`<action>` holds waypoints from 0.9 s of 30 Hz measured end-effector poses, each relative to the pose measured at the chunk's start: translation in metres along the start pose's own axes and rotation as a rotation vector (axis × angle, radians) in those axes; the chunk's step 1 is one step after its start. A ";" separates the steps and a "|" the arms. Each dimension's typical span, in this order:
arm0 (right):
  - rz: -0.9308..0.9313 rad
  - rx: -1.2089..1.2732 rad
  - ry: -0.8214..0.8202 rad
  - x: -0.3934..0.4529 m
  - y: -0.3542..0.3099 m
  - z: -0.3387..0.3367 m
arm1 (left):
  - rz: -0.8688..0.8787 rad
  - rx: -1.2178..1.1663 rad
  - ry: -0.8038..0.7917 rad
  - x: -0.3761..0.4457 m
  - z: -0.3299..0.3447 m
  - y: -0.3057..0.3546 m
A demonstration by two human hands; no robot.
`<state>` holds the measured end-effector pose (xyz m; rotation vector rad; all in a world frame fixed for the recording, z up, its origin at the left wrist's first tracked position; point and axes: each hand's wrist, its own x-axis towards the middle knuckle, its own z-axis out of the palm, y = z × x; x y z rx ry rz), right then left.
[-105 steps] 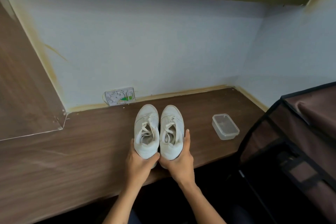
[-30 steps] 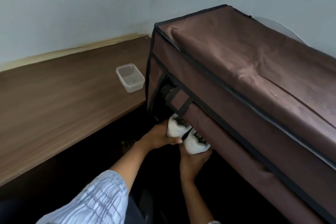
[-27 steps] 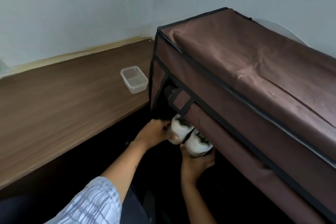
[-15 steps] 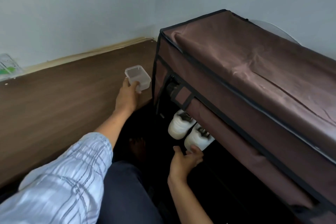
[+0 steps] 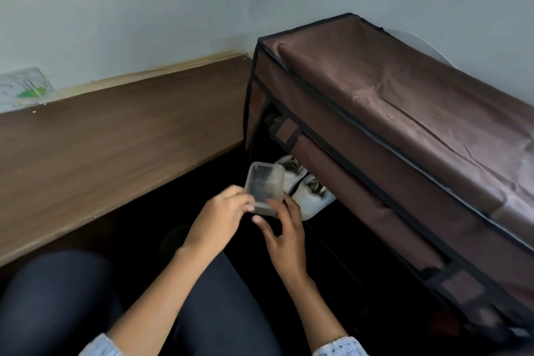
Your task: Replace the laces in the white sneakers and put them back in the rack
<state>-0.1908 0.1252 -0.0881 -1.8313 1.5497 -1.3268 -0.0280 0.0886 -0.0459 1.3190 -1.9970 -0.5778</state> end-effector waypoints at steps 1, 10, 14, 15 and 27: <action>0.002 -0.022 0.056 -0.008 0.006 -0.006 | -0.020 -0.043 -0.066 -0.004 0.005 0.007; 0.204 -0.271 0.393 -0.099 0.069 -0.072 | -0.189 -0.276 -0.292 -0.015 0.002 0.034; 0.405 -0.367 0.528 -0.096 0.104 -0.094 | -0.213 -0.257 -0.292 -0.029 -0.012 0.033; 0.457 -0.379 0.531 -0.089 0.113 -0.097 | -0.219 -0.238 -0.303 -0.033 -0.016 0.033; 0.607 -0.473 0.416 -0.080 0.093 -0.075 | -0.355 -0.197 -0.075 -0.080 -0.068 0.017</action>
